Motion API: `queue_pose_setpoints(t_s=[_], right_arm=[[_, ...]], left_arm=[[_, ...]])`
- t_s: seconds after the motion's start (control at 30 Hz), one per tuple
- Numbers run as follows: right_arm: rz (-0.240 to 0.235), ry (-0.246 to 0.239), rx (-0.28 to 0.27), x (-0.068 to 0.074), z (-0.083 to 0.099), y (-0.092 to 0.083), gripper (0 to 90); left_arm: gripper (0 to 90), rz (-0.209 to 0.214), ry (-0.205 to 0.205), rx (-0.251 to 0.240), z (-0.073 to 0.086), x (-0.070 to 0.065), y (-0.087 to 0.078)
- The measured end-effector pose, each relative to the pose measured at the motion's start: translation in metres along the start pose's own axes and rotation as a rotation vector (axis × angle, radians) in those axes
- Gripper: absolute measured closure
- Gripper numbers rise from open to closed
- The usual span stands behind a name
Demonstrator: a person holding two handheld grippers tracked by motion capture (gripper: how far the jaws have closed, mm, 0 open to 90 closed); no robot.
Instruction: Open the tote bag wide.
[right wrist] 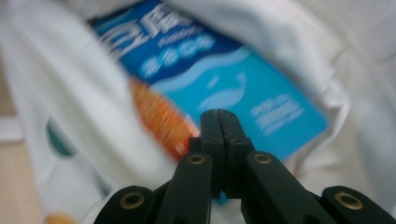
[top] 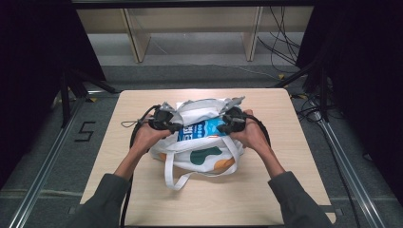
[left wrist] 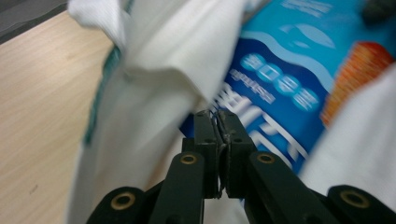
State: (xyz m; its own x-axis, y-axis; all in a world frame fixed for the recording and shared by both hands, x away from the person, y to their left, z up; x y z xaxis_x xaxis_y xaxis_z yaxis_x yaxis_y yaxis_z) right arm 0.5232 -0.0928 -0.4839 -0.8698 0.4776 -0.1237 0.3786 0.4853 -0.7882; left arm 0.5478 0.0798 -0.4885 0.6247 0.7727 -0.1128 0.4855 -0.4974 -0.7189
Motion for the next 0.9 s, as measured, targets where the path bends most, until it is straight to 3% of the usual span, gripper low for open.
queue_pose_setpoints(t_s=[0.03,0.07,0.13,0.2,0.23,0.27,0.3,0.33,0.43,0.47,0.5,0.57,0.6,0.63,0.73,0.77,0.8,0.87,0.9], right_arm=[[-0.023,-0.010,-0.022,0.007,0.006,-0.002,90.0],[-0.037,0.024,-0.029,0.014,0.010,-0.006,90.0],[-0.058,-0.034,-0.028,0.024,0.025,-0.012,90.0],[-0.088,-0.030,-0.012,0.036,0.044,-0.011,90.0],[-0.087,-0.012,-0.032,0.039,0.051,-0.010,90.0],[-0.096,0.011,-0.072,0.042,0.055,-0.007,90.0],[-0.106,0.028,-0.099,0.045,0.059,-0.006,90.0],[-0.105,0.038,-0.110,0.046,0.062,-0.004,90.0],[-0.064,0.011,-0.104,0.051,0.064,-0.002,90.0],[-0.049,-0.005,-0.086,0.051,0.063,-0.004,90.0],[-0.020,0.004,-0.108,0.052,0.057,-0.005,90.0],[0.023,-0.015,-0.130,0.048,0.047,-0.011,90.0],[0.019,-0.011,-0.151,0.049,0.040,-0.012,90.0],[0.020,-0.017,-0.172,0.048,0.033,-0.011,90.0],[0.001,-0.037,-0.151,0.052,0.020,0.000,90.0],[-0.002,-0.052,-0.152,0.054,0.017,0.005,90.0],[-0.015,-0.067,-0.137,0.058,0.016,0.008,90.0],[-0.007,-0.074,-0.125,0.059,0.016,0.010,90.0],[0.000,-0.052,-0.137,0.057,0.015,0.008,90.0]], left_arm=[[86.7,-0.011,-0.003,0.005,-0.002,0.003,0.003],[86.8,-0.029,-0.003,0.017,-0.003,0.008,0.008],[87.4,-0.049,-0.036,0.027,0.000,0.019,0.015],[89.0,-0.091,-0.058,0.031,0.006,0.036,0.017],[89.2,-0.107,-0.068,0.045,0.013,0.045,0.018],[89.3,-0.087,-0.096,0.046,0.019,0.050,0.019],[89.3,-0.063,-0.148,0.018,0.022,0.053,0.019],[89.4,-0.046,-0.172,0.002,0.023,0.056,0.018],[89.4,-0.042,-0.178,0.010,0.024,0.058,0.016],[89.4,-0.048,-0.164,0.023,0.024,0.057,0.014],[89.3,-0.062,-0.160,0.014,0.022,0.054,0.013],[88.1,-0.025,-0.116,0.007,0.021,0.038,0.005],[87.7,-0.010,-0.088,-0.008,0.021,0.027,0.002],[87.3,0.002,-0.048,0.009,0.023,0.017,-0.001],[87.1,0.054,0.017,0.035,0.031,-0.011,-0.006],[87.8,0.054,0.060,0.057,0.037,-0.016,-0.006],[88.6,0.046,0.078,0.092,0.043,-0.021,-0.007],[89.4,0.065,0.105,0.082,0.050,-0.027,-0.012],[89.5,0.076,0.113,0.080,0.052,-0.028,-0.016]])
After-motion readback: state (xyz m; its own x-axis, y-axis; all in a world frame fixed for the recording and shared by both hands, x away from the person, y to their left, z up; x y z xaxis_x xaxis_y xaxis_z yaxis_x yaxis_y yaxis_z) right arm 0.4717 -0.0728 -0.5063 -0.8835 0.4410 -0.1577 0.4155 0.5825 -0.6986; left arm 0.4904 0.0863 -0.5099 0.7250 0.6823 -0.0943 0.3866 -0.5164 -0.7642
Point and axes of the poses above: each handheld gripper's, and its own axes: y roughly forward along the jaws, z roughly out of its underside, x roughly to its left, the point moved 10 cm from there along y, roughly forward along the jaws, and after that the axes turned 8 degrees about -y, right-handed, at the moved point
